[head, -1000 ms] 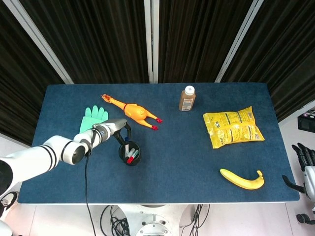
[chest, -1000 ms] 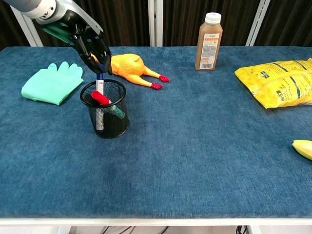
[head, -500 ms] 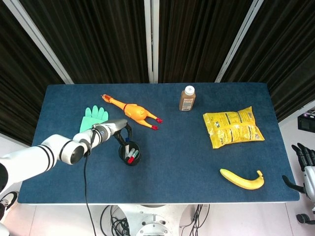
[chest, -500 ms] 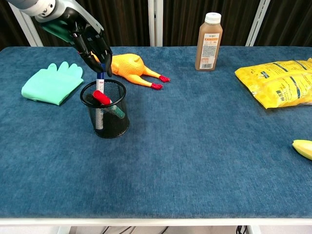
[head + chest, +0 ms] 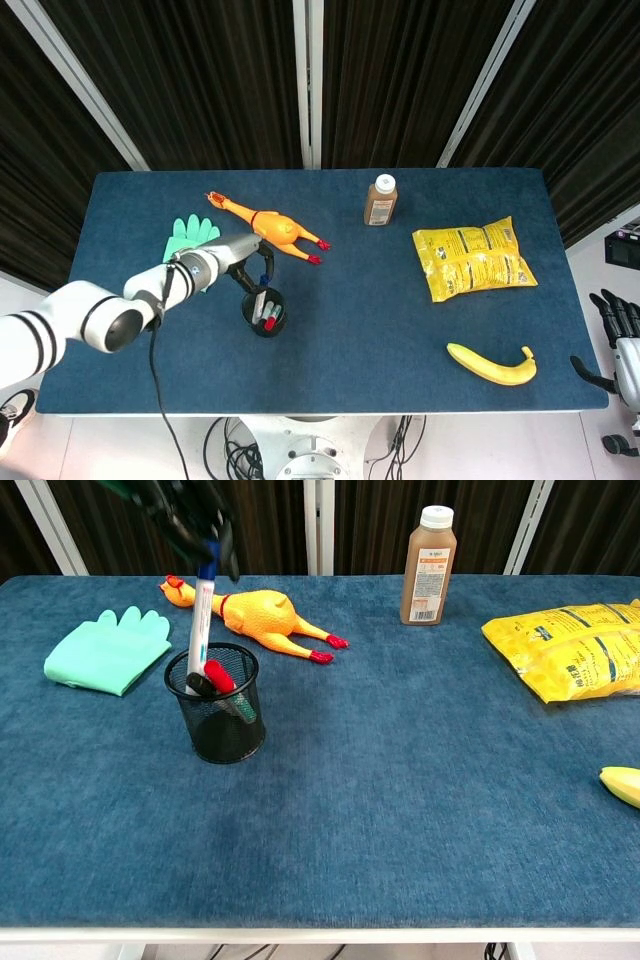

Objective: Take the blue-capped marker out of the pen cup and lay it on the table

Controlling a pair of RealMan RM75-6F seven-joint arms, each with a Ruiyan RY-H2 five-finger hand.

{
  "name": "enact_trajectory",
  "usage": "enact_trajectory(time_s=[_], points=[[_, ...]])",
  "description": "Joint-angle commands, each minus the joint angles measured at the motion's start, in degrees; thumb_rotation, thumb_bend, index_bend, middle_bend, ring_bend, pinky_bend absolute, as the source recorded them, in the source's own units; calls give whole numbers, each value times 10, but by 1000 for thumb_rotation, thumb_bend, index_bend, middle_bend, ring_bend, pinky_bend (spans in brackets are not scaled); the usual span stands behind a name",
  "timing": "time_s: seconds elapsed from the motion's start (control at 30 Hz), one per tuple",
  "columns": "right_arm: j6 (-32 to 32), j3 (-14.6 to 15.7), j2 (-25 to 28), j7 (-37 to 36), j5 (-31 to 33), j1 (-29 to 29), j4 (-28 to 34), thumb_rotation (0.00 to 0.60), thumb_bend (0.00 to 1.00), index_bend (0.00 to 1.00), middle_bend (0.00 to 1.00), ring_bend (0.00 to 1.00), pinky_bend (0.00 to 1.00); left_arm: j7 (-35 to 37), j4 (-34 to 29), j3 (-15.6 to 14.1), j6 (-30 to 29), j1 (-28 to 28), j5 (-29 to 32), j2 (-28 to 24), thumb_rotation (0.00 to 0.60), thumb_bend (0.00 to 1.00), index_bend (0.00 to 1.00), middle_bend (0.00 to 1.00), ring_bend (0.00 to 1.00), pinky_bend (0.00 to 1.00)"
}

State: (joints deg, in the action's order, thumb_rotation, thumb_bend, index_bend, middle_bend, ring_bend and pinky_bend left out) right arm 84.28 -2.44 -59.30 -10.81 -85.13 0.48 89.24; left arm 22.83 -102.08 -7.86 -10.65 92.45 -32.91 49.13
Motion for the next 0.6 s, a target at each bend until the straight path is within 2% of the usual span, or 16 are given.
enact_trajectory(time_s=[0.03,0.2,0.33,0.47,0.6], points=[[3,1,1,3,-3,-1,3,600,184,0,0,0,0,-1,-73,28,-41,-7,-10,-80,600,417,684,253,24,129],[10,1,3,7,-6,-3,9,600,183,0,0,0,0,-15,-118,33,-59,-25,-13,-143,600,419,686,256,25,133],[11,2,3,10,-8,-4,11,600,184,0,0,0,0,-26,-127,31,-65,-47,-12,-166,600,418,686,256,25,133],[9,3,3,12,-7,-3,11,600,183,0,0,0,0,-45,-104,8,-53,-71,-10,-154,600,419,688,256,25,133],[6,3,3,15,-5,-2,12,600,183,0,0,0,0,-52,-54,-15,-19,-90,-5,-115,600,424,688,256,25,132]])
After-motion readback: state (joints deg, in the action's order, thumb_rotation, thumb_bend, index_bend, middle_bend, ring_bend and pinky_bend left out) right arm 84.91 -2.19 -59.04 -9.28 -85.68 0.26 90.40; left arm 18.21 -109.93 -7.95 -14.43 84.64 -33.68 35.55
